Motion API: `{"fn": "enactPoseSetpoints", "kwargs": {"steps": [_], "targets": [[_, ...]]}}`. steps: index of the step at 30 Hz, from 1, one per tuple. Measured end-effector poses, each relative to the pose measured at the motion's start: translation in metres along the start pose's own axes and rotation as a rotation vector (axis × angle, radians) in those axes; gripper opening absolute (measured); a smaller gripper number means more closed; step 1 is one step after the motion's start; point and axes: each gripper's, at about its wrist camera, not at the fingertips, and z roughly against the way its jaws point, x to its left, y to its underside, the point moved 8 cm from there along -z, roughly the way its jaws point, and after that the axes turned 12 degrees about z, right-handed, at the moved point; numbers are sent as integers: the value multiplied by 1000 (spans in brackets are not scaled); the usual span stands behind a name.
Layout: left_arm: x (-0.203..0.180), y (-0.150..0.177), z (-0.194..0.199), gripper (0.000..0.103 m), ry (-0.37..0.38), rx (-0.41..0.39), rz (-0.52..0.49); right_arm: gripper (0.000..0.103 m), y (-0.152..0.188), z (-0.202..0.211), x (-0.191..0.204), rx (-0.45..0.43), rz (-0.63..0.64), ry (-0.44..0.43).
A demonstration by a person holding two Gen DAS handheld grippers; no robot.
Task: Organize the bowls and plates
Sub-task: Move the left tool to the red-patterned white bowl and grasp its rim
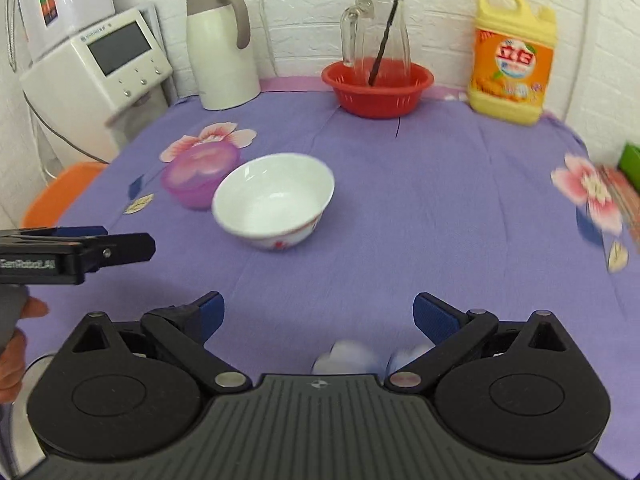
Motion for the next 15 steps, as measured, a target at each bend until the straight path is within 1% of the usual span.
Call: {"fn": "enactPoseSetpoints", "kwargs": {"steps": [2,4,7,12,15], "targets": [[-3,-5,-20,94,12,42,65,103,-10,-14,-9,16,3,26],[-3,-10,-39,94,9,78,131,103,-19,-28,-16,31,6,30],[-2,-18,-60,94,-3,104,215,103,-30,-44,-25,37,-3,38],[0,-27,-83,93,-50,95,257,103,-42,-73,-29,49,27,52],[1,-25,-92,93,-47,115,297,103,-41,-94,-29,73,47,47]]}}
